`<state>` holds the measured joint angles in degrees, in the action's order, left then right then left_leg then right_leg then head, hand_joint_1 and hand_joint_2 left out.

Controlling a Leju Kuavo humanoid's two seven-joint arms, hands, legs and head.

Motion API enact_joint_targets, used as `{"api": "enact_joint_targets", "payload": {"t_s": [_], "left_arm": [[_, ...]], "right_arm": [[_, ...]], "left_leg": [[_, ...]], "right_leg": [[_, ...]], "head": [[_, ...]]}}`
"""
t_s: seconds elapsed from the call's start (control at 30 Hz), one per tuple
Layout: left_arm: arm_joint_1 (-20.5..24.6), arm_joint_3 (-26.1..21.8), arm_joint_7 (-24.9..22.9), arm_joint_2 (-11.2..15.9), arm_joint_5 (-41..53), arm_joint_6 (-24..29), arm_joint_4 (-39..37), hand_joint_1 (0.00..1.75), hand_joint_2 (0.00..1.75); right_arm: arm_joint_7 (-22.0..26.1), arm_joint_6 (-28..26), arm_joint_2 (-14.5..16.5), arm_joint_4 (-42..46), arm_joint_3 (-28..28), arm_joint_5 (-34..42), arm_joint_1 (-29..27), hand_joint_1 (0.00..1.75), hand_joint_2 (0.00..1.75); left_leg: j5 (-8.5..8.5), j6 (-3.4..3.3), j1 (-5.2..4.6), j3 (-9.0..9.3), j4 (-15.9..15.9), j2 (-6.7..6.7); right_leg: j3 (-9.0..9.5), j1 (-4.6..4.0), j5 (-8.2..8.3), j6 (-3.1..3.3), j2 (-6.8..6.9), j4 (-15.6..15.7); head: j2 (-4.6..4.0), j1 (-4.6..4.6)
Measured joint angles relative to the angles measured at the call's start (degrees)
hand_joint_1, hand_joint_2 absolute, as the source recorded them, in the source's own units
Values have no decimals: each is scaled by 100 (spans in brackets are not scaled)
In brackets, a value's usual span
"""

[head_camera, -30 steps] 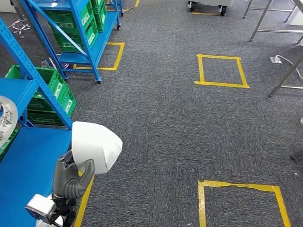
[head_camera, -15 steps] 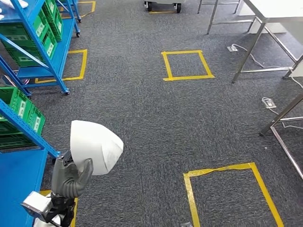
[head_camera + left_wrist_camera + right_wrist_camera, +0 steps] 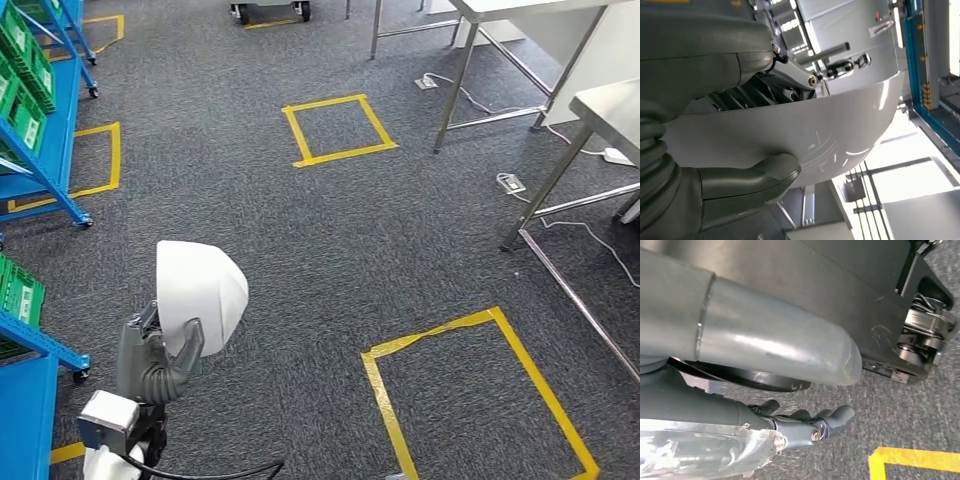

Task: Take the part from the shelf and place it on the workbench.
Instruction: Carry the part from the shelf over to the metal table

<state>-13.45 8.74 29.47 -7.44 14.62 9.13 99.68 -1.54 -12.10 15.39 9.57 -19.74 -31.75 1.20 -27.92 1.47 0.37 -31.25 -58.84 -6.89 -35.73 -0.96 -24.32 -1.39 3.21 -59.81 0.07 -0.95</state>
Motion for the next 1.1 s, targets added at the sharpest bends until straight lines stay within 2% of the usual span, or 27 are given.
{"api": "enact_joint_targets", "payload": {"t_s": [0.07,0.13,0.17,0.2,0.23,0.27,0.3,0.33,0.37,0.43,0.47,0.5,0.53,0.57,0.63,0.67,0.7,0.73,0.77,0.8,0.87,0.9,0.93,1.0,1.03,1.1], "left_arm": [[30,49,-34,13,-129,-30,1,175,175],[36,62,-42,29,-157,35,-7,175,175],[35,63,-42,35,-138,96,-12,175,175],[34,62,-41,40,-116,154,-17,175,175],[36,62,-40,46,-97,196,-21,175,175],[37,62,-40,50,-88,220,-22,175,175],[39,62,-39,54,-87,232,-22,175,175],[41,62,-36,59,-89,237,-22,175,175],[41,62,-33,63,-96,238,-22,175,175],[43,61,-26,72,-112,232,-23,175,175],[48,62,-23,73,-117,225,-23,175,175],[57,64,-22,74,-118,218,-23,175,175],[66,67,-19,72,-118,212,-22,175,175],[69,70,-16,71,-118,206,-22,175,175],[60,70,-11,71,-121,192,-23,175,175],[55,69,-18,73,-131,166,-25,175,175],[52,69,-37,77,-152,115,-28,175,175],[52,70,-64,84,-184,38,-34,175,175],[53,72,-93,95,-221,-50,-40,175,175],[53,73,-112,108,-233,-107,-45,175,175],[52,71,-121,126,-100,-44,-50,175,175],[50,68,-121,130,-14,40,-50,175,175],[47,64,-116,130,32,111,-51,175,175],[45,57,-80,127,-28,126,-51,175,175],[47,53,-40,127,-67,95,-50,175,175],[45,43,70,138,-85,10,-46,175,175]], "right_arm": [[115,39,0,3,-3,-60,6,0,0],[128,28,3,4,-4,-102,32,0,0],[103,7,5,4,-4,-112,43,0,0],[60,-17,7,4,-4,-119,46,0,0],[13,-41,9,4,-4,-123,43,0,0],[-29,-57,9,4,-5,-127,41,0,0],[-66,-66,9,4,-5,-131,39,0,0],[-95,-67,8,4,-6,-138,41,0,0],[-117,-60,8,4,-6,-148,46,0,0],[-151,-36,7,4,-6,-168,46,0,0],[-163,-25,7,4,-6,-172,37,0,0],[-171,-18,7,4,-6,-173,23,0,0],[-178,-14,7,4,-6,-174,11,0,0],[-181,-9,8,4,-6,-176,9,0,0],[-194,12,9,4,-6,-187,26,0,0],[-209,27,9,4,-6,-194,34,0,0],[-227,43,9,4,-6,-200,35,0,0],[-250,53,9,4,-6,-207,28,0,0],[-273,61,9,4,-6,-212,20,0,0],[-287,66,9,4,-6,-217,13,0,0],[-265,60,9,4,-6,-212,12,0,0],[-227,47,9,4,-7,-198,15,0,0],[-179,31,10,4,-10,-182,17,0,0],[-100,2,10,5,-22,-158,9,0,0],[-77,-4,10,7,-29,-155,3,0,0],[-60,-7,11,10,-35,-152,3,0,0]], "left_leg": [[-151,58,24,-54,-190,248],[-465,76,34,-356,-799,565],[-598,81,33,-554,-1150,621],[-643,85,34,-709,-1392,643],[-573,87,37,-779,-1449,653],[-399,91,45,-744,-1297,666],[-172,100,61,-620,-983,719],[23,116,89,-463,-617,849],[142,122,115,-325,-306,984],[180,91,124,-204,-18,1152],[171,48,112,-197,2,1115],[179,5,104,-195,10,1050],[185,-38,103,-186,19,989],[187,-78,104,-177,29,915],[175,-132,84,-161,34,756],[166,-148,70,-156,34,667],[156,-154,59,-150,33,579],[144,-157,51,-140,32,496],[128,-154,45,-122,32,415],[108,-143,41,-97,32,339],[59,-100,17,-36,32,205],[40,-75,5,-11,34,152],[29,-45,-4,8,42,105],[18,21,6,40,72,12],[-10,57,21,51,58,55],[-211,106,43,-57,-236,310]], "right_leg": [[58,33,44,64,-164,84],[83,57,71,102,-338,117],[82,60,74,111,-430,117],[84,61,73,113,-530,117],[88,64,73,112,-629,116],[93,70,74,105,-728,113],[97,82,73,90,-826,106],[90,87,69,62,-915,88],[68,92,61,28,-1000,58],[6,105,58,-51,-1129,32],[-24,121,65,-86,-1185,40],[-43,134,69,-115,-1189,48],[-71,129,41,-137,-1081,7],[-143,119,-52,-156,-905,-138],[-445,99,-399,-186,-503,-774],[-643,104,-578,-199,-414,-1169],[-790,107,-679,-204,-381,-1463],[-845,108,-677,-204,-369,-1575],[-777,106,-564,-197,-354,-1453],[-594,102,-379,-183,-307,-1121],[-166,72,-72,-130,-78,-342],[-36,56,-4,-100,5,-111],[11,38,7,-68,38,-21],[10,27,23,-2,-91,3],[26,35,35,31,-162,38],[81,75,66,96,-295,107]], "head": [[0,16],[0,52],[0,64],[0,73],[0,71],[0,72],[0,72],[0,73],[0,76],[0,82],[0,81],[0,79],[0,65],[0,42],[0,8],[0,4],[0,6],[0,4],[0,6],[0,5],[0,8],[0,10],[0,15],[0,17],[0,25],[0,52]]}}
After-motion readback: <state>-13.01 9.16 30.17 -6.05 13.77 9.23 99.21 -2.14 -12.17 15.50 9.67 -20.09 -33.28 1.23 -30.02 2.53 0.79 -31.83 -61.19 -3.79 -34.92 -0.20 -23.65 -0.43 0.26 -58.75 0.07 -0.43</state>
